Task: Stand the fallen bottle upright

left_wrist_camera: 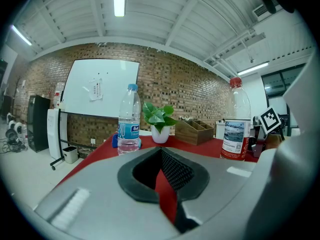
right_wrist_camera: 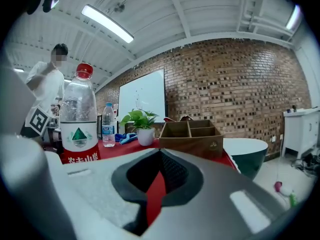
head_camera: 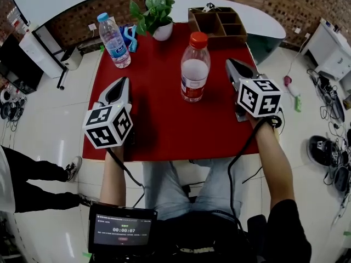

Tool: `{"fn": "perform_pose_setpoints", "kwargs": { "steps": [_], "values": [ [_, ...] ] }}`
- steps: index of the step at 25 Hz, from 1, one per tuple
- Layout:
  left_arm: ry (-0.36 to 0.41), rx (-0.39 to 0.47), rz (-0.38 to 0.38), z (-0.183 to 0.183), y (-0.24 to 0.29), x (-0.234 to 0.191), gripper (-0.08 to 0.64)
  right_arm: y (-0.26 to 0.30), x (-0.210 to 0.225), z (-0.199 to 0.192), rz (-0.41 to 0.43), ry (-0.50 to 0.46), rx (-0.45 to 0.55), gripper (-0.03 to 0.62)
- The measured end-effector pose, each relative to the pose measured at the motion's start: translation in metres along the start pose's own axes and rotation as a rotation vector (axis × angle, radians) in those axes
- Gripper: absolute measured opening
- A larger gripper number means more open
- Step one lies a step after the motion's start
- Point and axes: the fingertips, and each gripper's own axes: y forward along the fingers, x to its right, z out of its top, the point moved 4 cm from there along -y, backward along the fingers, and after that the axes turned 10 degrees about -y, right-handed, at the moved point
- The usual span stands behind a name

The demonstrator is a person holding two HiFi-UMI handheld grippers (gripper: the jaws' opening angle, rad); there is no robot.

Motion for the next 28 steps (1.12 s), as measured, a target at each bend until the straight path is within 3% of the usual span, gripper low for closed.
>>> {"fn": "perform_pose_setpoints", "kwargs": {
  "steps": [28],
  "values": [
    [0.001, 0.001, -0.001, -0.0022, 0.0004, 0.0022, 0.006, -0.0013, 0.0002, -0.0024, 0.008, -0.001, -0.002, 0.003]
  ]
}}
